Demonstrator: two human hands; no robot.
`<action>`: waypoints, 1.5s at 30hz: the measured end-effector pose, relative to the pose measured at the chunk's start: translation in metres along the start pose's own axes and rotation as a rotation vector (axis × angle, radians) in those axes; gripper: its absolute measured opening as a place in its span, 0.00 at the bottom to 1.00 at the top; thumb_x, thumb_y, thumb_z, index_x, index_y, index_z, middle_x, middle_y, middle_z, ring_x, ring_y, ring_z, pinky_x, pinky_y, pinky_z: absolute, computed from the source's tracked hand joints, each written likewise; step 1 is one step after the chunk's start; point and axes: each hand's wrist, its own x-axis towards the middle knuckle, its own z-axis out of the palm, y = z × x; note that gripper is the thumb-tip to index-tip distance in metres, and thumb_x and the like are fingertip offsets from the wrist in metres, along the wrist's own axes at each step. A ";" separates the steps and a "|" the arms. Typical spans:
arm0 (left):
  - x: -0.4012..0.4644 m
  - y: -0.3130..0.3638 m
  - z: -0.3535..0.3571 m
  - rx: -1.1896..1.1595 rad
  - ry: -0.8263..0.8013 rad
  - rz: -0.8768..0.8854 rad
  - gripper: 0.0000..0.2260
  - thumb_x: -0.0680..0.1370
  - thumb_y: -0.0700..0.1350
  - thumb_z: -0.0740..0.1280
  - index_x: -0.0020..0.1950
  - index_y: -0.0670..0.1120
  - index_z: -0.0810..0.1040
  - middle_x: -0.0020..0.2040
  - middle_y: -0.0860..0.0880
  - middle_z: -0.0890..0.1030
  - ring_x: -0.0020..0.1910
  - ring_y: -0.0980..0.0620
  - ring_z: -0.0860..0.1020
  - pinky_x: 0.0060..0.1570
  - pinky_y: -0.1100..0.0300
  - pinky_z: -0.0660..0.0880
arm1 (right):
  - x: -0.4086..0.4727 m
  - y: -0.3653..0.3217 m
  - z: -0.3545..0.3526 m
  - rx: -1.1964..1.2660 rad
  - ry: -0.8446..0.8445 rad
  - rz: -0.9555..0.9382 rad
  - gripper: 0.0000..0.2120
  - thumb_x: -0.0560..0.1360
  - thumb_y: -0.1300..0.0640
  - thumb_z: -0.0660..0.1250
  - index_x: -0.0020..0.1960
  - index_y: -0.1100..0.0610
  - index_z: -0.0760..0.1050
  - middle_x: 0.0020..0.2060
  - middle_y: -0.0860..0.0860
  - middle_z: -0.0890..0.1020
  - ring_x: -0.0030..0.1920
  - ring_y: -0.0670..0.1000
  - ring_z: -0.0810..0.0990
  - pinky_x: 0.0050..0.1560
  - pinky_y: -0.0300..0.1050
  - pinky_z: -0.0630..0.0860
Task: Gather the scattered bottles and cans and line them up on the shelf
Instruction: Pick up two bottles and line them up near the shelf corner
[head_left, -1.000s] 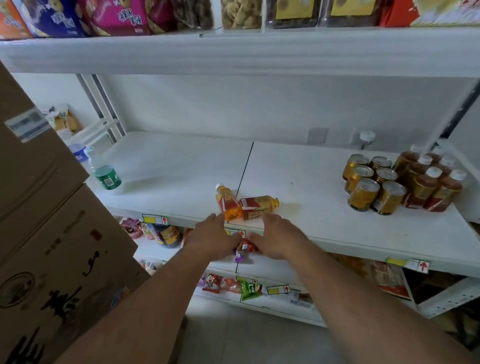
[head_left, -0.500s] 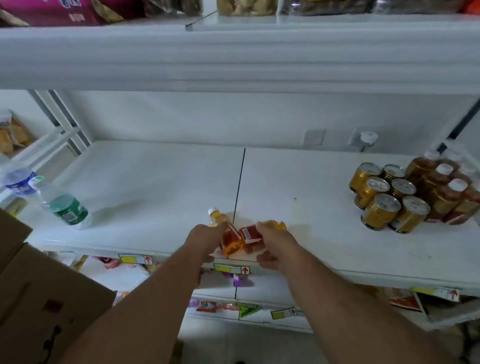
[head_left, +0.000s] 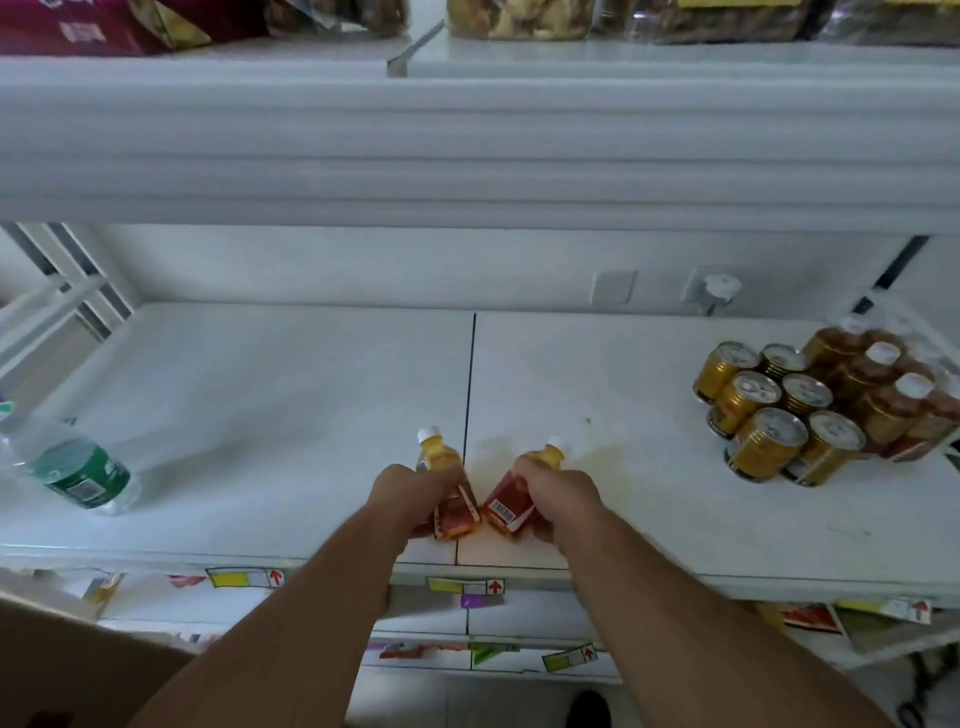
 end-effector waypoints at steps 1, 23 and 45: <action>0.000 0.002 -0.002 0.000 0.013 0.050 0.20 0.67 0.51 0.77 0.52 0.40 0.79 0.44 0.43 0.85 0.40 0.48 0.85 0.44 0.50 0.84 | 0.000 -0.002 -0.001 -0.012 0.011 -0.042 0.23 0.68 0.47 0.75 0.56 0.60 0.77 0.43 0.56 0.85 0.43 0.54 0.85 0.44 0.48 0.83; -0.120 0.056 0.044 0.066 0.049 0.658 0.27 0.70 0.52 0.78 0.66 0.48 0.76 0.55 0.54 0.81 0.52 0.56 0.81 0.42 0.64 0.74 | -0.087 -0.006 -0.136 -0.215 -0.034 -0.714 0.23 0.73 0.50 0.77 0.66 0.48 0.76 0.55 0.44 0.82 0.55 0.46 0.80 0.54 0.43 0.76; -0.289 -0.023 0.123 0.045 0.052 0.743 0.24 0.70 0.52 0.78 0.63 0.50 0.76 0.52 0.56 0.81 0.47 0.60 0.81 0.38 0.68 0.73 | -0.187 0.119 -0.276 -0.139 0.035 -0.840 0.17 0.70 0.50 0.78 0.56 0.39 0.79 0.48 0.37 0.84 0.48 0.36 0.81 0.50 0.37 0.76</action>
